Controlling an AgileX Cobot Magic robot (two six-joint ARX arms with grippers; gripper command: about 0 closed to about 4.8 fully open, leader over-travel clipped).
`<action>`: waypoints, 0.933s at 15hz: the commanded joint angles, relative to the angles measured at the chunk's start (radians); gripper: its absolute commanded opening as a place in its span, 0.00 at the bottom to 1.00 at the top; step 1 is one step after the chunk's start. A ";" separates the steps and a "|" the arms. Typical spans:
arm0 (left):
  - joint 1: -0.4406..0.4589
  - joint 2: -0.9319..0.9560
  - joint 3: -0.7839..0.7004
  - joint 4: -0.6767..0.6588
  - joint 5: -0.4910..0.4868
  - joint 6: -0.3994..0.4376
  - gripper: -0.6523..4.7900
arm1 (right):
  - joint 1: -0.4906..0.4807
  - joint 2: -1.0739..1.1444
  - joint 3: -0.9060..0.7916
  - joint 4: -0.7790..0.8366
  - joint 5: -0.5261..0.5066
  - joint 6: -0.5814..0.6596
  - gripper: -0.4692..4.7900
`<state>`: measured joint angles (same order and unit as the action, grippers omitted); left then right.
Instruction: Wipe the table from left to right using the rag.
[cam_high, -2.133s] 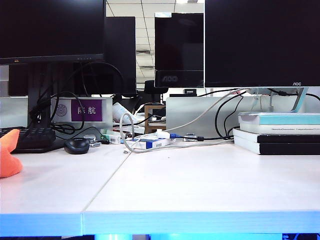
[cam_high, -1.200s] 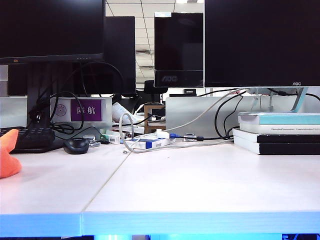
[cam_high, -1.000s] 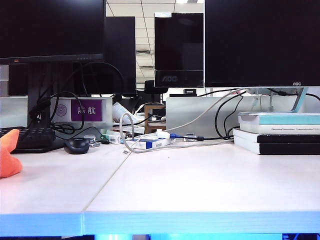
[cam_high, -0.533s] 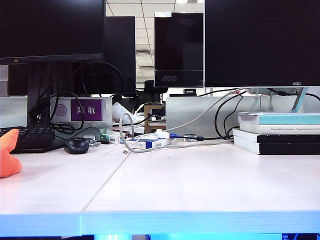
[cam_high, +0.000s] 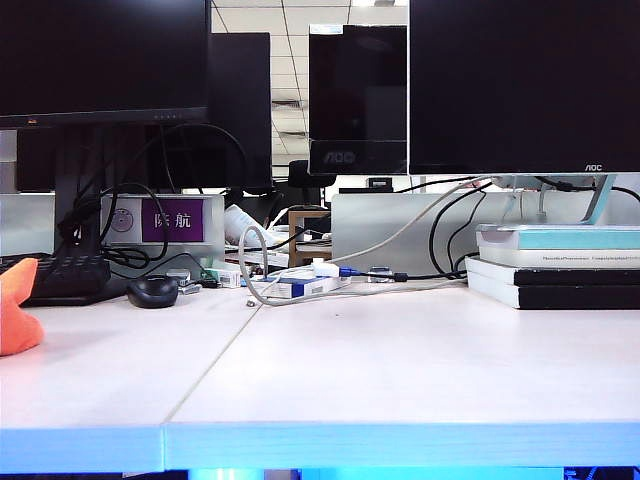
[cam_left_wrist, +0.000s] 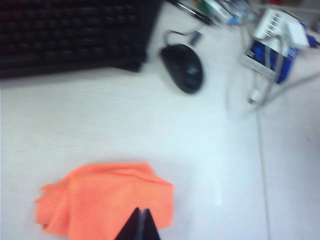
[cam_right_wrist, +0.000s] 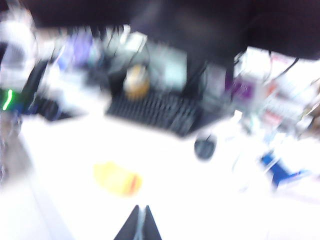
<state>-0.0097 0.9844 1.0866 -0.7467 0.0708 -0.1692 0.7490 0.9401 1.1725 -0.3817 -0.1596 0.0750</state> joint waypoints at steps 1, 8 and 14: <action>-0.011 0.027 0.006 -0.026 0.013 0.020 0.11 | 0.149 0.023 0.005 -0.084 0.114 -0.039 0.09; -0.034 0.087 0.005 -0.050 0.012 0.042 0.11 | 0.320 0.117 0.005 -0.198 0.117 -0.157 0.09; -0.034 0.100 0.005 -0.087 0.011 0.079 0.11 | 0.322 0.104 0.005 -0.190 0.263 -0.117 0.09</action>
<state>-0.0422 1.0790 1.0878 -0.8280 0.0822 -0.1192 1.0691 1.0496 1.1728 -0.5892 0.0902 -0.0498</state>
